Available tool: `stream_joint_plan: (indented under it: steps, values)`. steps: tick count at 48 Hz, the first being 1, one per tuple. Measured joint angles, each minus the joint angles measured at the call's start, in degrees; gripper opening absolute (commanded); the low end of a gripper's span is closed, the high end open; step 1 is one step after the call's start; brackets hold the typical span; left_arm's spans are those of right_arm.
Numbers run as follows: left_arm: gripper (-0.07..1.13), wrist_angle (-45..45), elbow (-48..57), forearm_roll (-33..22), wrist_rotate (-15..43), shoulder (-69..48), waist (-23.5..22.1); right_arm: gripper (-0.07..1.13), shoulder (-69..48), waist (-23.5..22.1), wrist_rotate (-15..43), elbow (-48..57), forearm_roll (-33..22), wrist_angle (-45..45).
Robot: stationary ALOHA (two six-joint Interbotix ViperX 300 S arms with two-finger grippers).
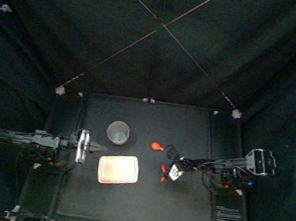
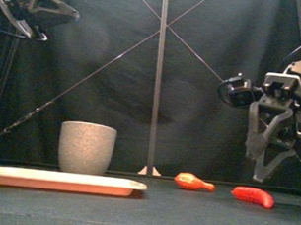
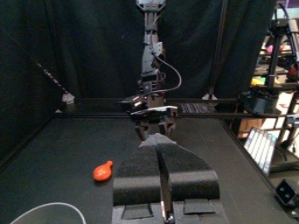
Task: Pick the red chile then place it on the pink plate
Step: Pick the red chile
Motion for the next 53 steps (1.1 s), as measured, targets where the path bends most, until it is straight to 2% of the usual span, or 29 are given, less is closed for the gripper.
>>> stream_joint_plan:
  steps: [13,18,22,31,35,41,53]
  values:
    - [0.0,0.0,0.0,0.0,0.0,0.0,0.1,0.97,6.1,-1.4,0.0,-3.0,-1.4,0.1]
    - [0.0,-0.1,0.0,0.0,0.0,0.0,0.1,0.93,7.2,-1.6,0.0,-3.2,-1.8,0.2]
    - [0.0,-0.1,0.0,0.0,0.0,0.0,0.1,0.84,7.6,-1.8,0.0,-3.2,-1.8,0.3]
    - [0.0,-0.1,0.0,0.0,0.0,0.0,0.1,0.56,7.8,-1.8,0.0,-3.3,-1.8,0.4]
    - [0.0,0.0,-0.1,0.0,0.0,0.0,0.1,0.49,7.7,-1.8,0.1,-3.8,-1.8,0.4]
    - [0.0,0.0,0.0,0.0,0.0,0.0,0.1,0.5,7.9,-1.9,0.1,-5.8,-2.1,0.5]
    - [0.0,0.0,0.0,0.0,0.0,0.0,0.1,0.5,8.5,-1.7,-0.1,-15.5,-6.8,1.6]
